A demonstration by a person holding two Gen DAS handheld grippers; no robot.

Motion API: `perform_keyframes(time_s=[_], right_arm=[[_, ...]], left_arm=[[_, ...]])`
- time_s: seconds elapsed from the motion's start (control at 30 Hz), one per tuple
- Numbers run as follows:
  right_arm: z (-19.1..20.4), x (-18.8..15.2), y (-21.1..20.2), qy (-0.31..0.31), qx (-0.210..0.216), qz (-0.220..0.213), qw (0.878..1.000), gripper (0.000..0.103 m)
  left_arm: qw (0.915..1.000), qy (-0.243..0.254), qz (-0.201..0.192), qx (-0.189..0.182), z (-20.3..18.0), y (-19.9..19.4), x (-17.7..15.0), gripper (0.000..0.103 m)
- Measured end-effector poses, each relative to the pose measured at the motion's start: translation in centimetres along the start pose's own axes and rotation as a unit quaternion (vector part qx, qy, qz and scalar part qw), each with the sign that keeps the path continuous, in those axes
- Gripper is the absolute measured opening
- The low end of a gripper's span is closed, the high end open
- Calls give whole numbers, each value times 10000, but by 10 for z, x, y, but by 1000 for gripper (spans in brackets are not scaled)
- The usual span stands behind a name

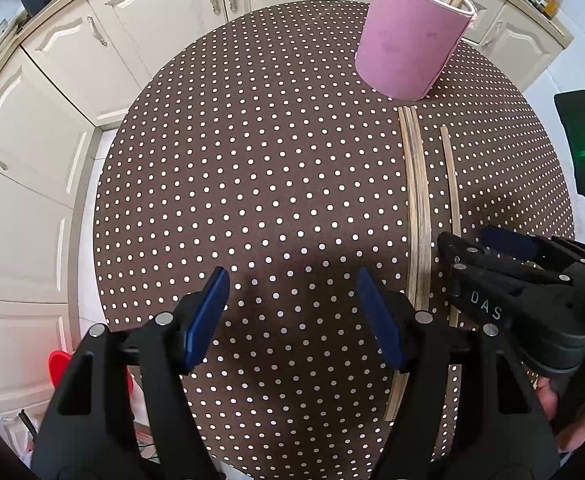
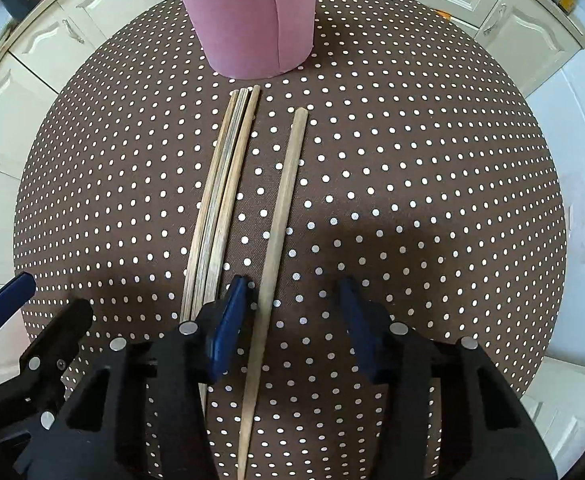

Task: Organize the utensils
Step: 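Close the right tool on a single chopstick while the left tool grasps another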

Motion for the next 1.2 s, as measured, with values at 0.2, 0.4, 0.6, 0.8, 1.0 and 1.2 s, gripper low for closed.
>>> perform_keyframes(time_s=[0.2, 0.4, 0.6, 0.8, 1.0, 1.2], right_arm=[[-16, 6, 2, 280, -2, -71, 9996, 9], [-45, 4, 4, 800, 718, -178, 9940, 5], [-79, 1, -6, 1115, 1115, -225, 9872, 5], [-72, 6, -10, 1170, 1189, -271, 9856, 5], [-80, 0, -7, 1245, 1249, -295, 9839, 5], [-82, -1, -6, 1290, 1246, -291, 9834, 4]], left_arm=[[9998, -95, 33, -155, -1, 0, -1, 67], [9986, -67, 72, -526, -18, 4, 6, 67], [9971, 175, 125, -727, -42, 16, 14, 67], [9972, 252, 266, -655, -53, 33, 17, 67], [9985, 181, 336, -382, -51, 47, 25, 67], [9983, 234, 334, -416, -57, 57, 35, 67]])
Point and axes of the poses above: each gripper's, at about its wrist camera, not at the fingertips, and y roughly the way its jaws point, z to its left, x to its top, the point moved 10 cm from there along y, roughly the way its jaws point, and after that the axes turned 5 degrees about -z, right-handed, at the moved point
